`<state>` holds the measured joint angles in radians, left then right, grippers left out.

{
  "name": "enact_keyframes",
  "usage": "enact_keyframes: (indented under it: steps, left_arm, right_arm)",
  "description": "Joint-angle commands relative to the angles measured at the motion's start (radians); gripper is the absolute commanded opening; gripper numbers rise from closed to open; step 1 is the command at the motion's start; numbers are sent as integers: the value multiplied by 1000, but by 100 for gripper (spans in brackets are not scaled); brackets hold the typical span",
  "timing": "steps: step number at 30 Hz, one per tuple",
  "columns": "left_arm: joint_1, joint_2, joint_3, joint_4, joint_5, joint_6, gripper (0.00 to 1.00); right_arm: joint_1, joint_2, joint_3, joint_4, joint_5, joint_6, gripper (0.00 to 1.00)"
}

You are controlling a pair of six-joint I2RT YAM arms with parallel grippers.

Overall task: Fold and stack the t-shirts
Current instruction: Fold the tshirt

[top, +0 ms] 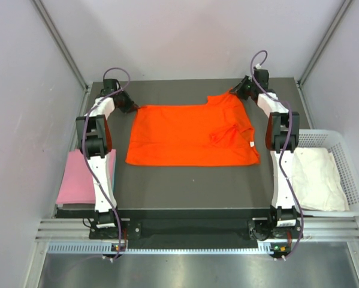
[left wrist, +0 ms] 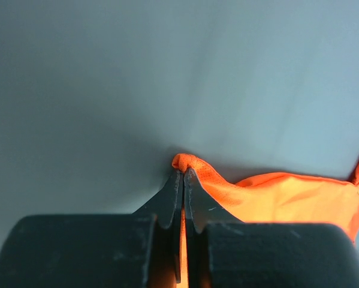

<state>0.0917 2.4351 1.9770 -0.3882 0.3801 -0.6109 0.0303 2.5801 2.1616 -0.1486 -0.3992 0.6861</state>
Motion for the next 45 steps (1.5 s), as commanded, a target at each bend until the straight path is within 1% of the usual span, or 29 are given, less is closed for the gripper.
enact_keyframes:
  steps: [1, 2, 7, 9, 14, 16, 21, 29, 31, 38, 45]
  left_arm:
    - [8, -25, 0, 5, -69, 20, 0]
    - [8, -54, -13, 9, -79, 25, 0]
    - [5, -120, -53, 22, -84, 10, 0]
    - [2, -139, -60, -1, -78, -6, 0]
    - [-24, -211, -95, -38, -119, 25, 0]
    - [-32, -243, -133, -34, -138, 40, 0]
    - [-38, -346, -199, -51, -176, 74, 0]
    - [-41, -504, -409, -40, -191, 94, 0]
    - [-40, -536, -455, -40, -196, 96, 0]
    - [-41, -604, -540, -51, -210, 106, 0]
    - [-43, -640, -599, -55, -231, 108, 0]
  right_arm:
    - [-23, -61, 37, 66, -58, 33, 0]
    - [-53, -70, 30, 70, -69, 41, 0]
    - [-66, -159, -37, 72, -145, 50, 0]
    - [-67, -202, -78, 69, -155, 47, 0]
    - [-66, -299, -184, 90, -185, 81, 0]
    - [-66, -325, -221, 101, -202, 87, 0]
    - [-64, -451, -397, 112, -211, 69, 0]
    - [-66, -650, -652, 107, -193, 3, 0]
    - [-66, -681, -687, 106, -188, -13, 0]
    - [-79, -800, -862, 104, -187, -51, 0]
    - [-84, -873, -965, 122, -191, -65, 0]
